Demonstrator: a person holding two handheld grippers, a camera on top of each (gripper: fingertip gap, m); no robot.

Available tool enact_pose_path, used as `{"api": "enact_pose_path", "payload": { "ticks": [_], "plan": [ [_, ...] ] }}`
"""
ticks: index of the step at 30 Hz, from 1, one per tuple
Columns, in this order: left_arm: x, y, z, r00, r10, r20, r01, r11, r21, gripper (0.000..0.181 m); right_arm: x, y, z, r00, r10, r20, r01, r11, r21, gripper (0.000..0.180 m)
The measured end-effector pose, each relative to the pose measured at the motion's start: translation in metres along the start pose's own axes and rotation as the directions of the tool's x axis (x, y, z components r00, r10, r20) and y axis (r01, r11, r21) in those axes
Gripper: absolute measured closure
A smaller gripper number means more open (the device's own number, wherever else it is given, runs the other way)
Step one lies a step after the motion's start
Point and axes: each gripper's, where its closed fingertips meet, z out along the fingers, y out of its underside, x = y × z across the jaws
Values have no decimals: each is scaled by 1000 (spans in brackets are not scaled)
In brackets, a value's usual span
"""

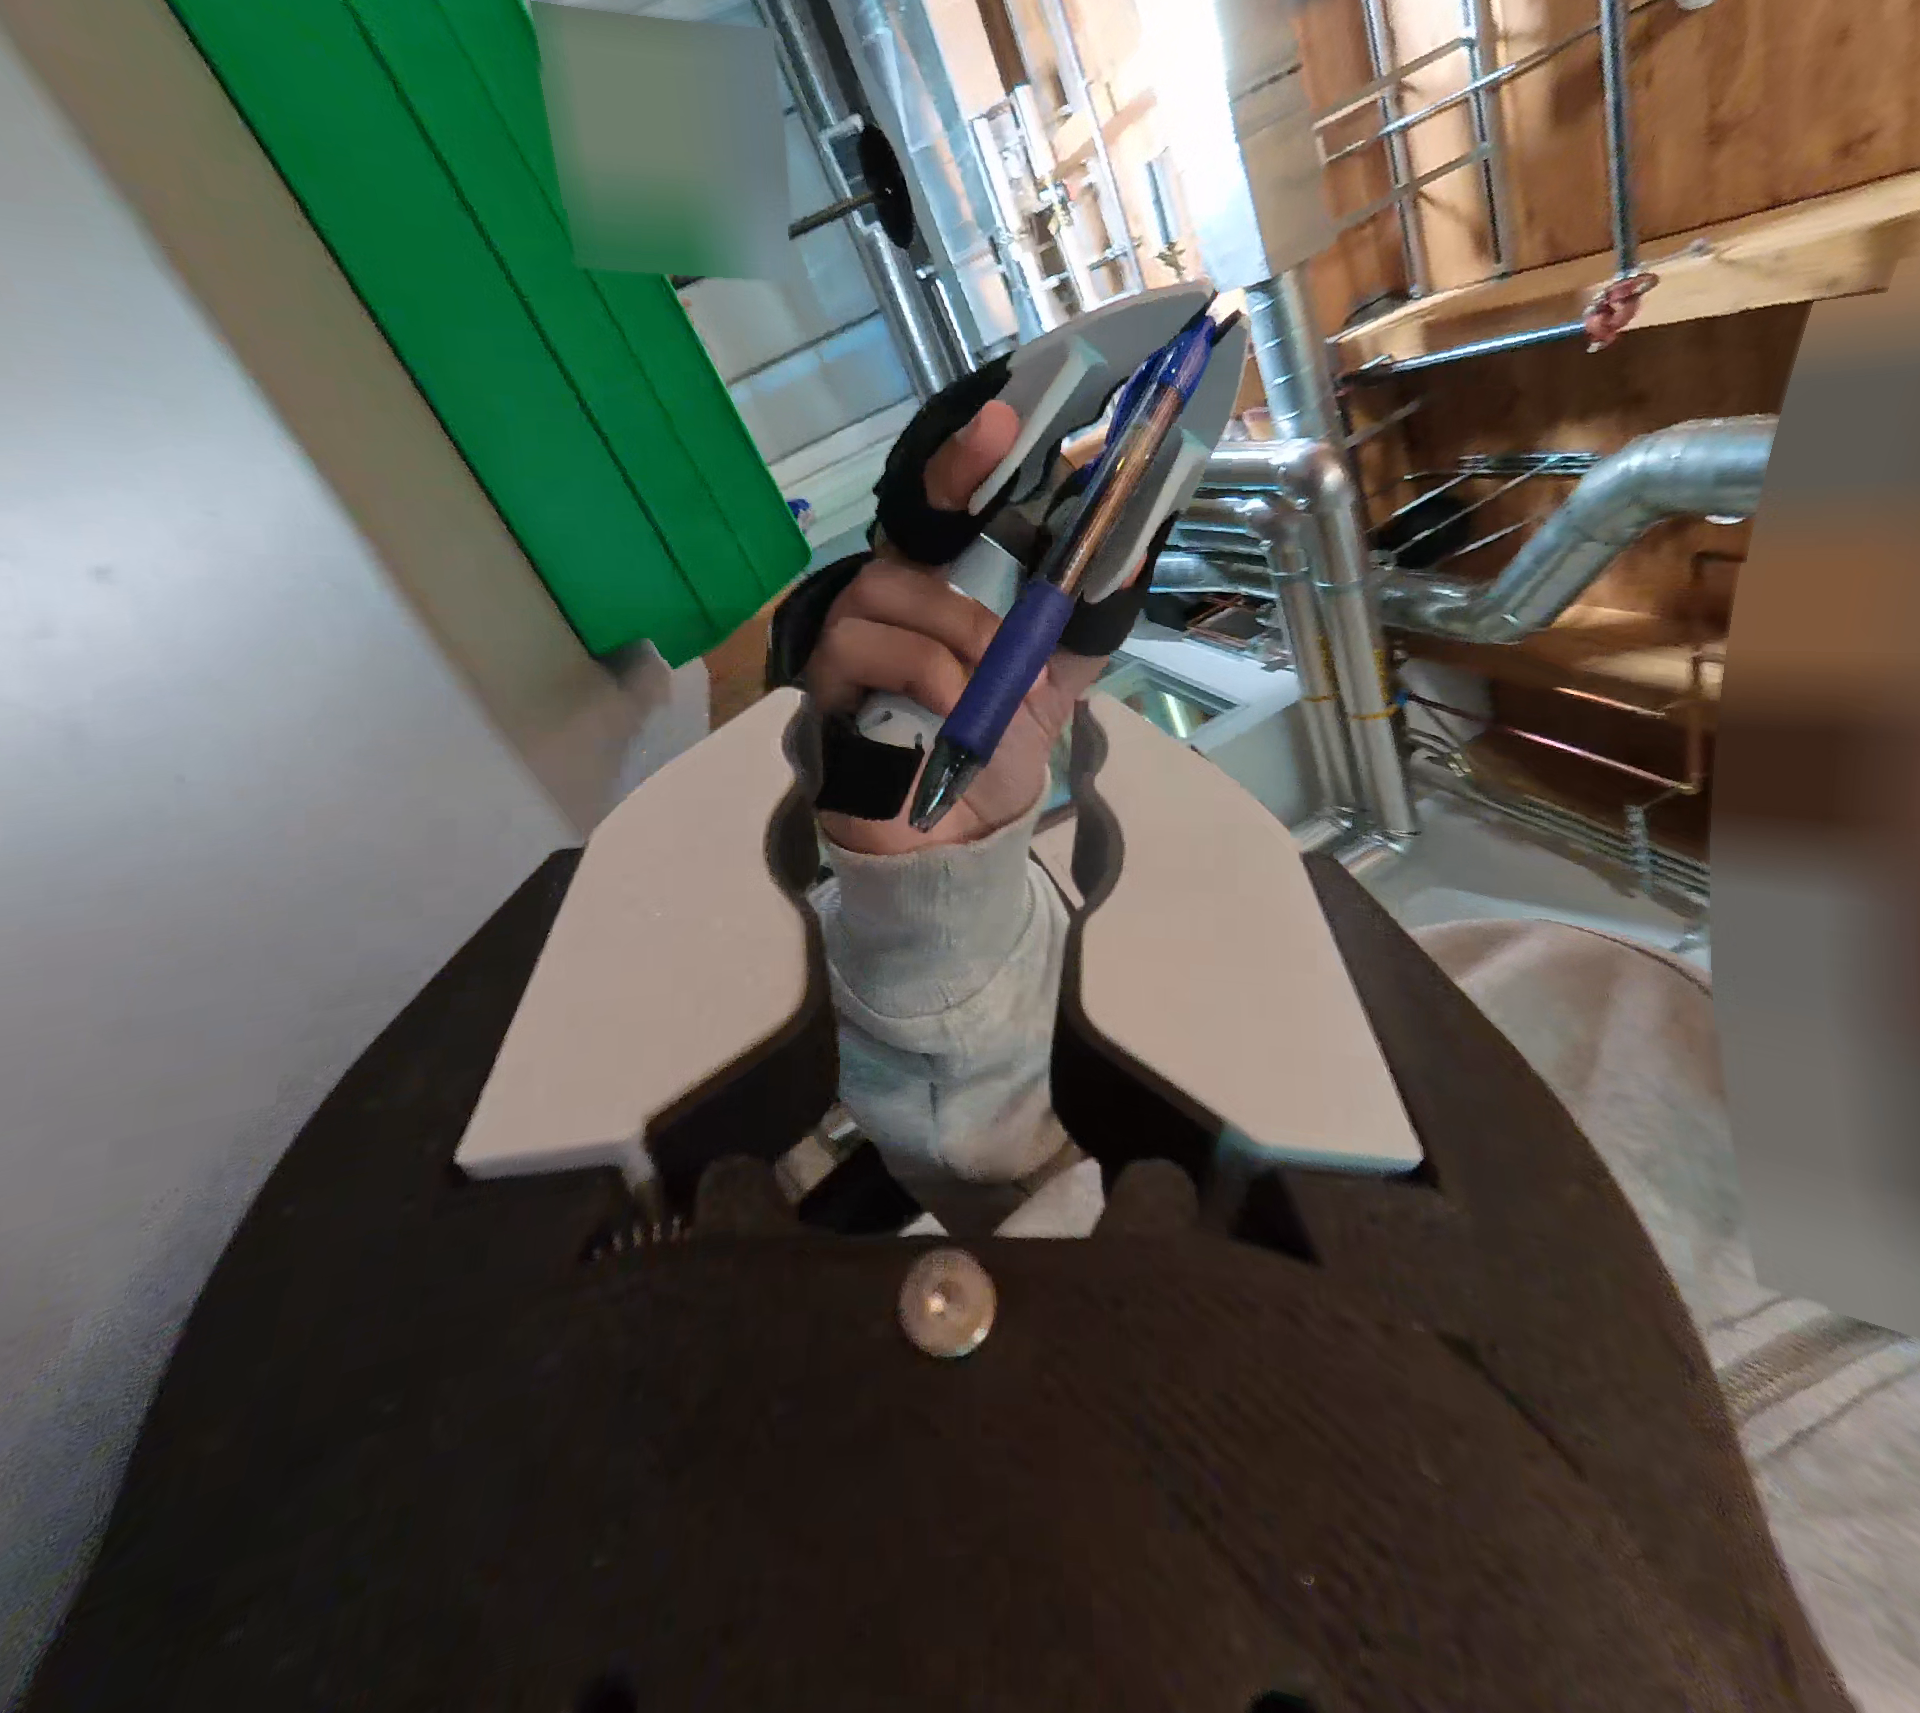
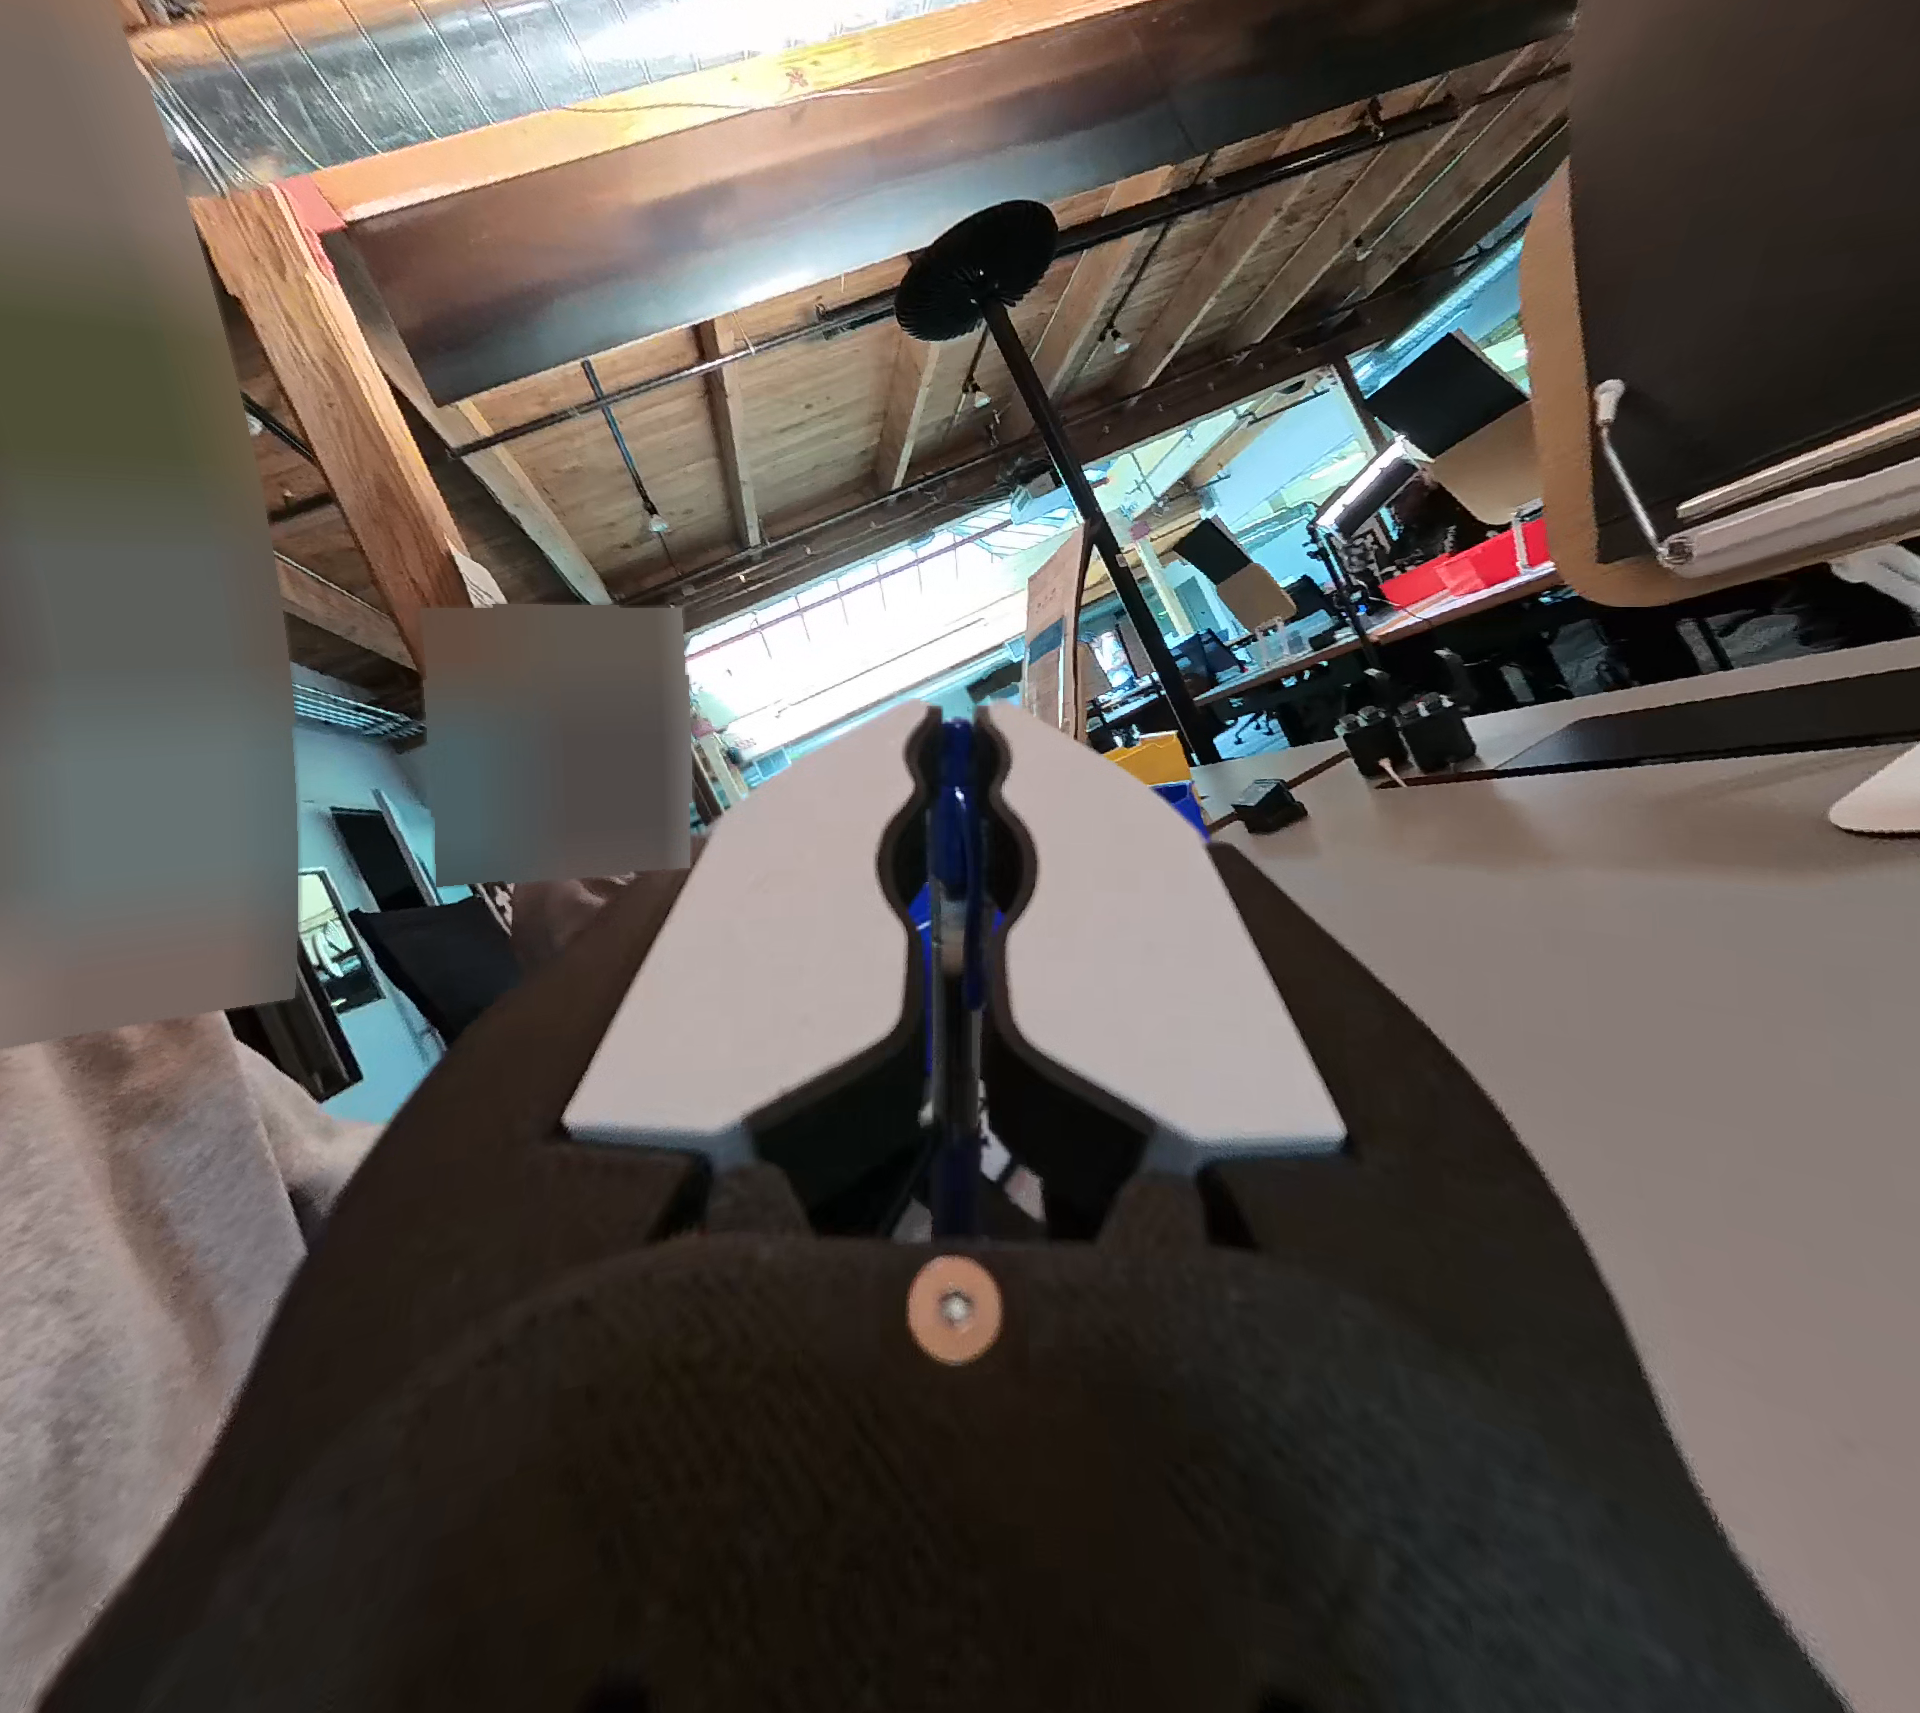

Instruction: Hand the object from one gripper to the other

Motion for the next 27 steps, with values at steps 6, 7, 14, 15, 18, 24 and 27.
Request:
{"api": "enact_pose_path", "payload": {
  "ticks": [6,7,14,15,18,24,27],
  "plan": [
    [6,12,6,993,-85,-79,81,995,-52,142,0,-5,-2,1000,24,12,-25,999,26,174],
    [7,13,7,992,-89,-88,84,995,-59,144,1,-6,-3,999,31,13,-31,999,33,174],
    [10,4,2,992,-72,-104,71,997,-7,170,3,-11,-6,999,50,17,-51,997,57,174],
    [10,1,0,992,-70,-106,71,997,6,169,2,-11,-6,999,51,19,-52,997,58,174],
    [13,-13,-7,992,-50,-112,57,996,62,170,3,-10,-7,998,59,27,-61,996,59,174],
    [23,-48,-27,993,32,-112,-11,984,180,171,3,0,-5,997,67,43,-68,998,16,174],
    [27,-61,-37,993,65,-98,-42,976,215,171,0,9,-1,997,52,54,-51,998,-27,173]
  ]
}}
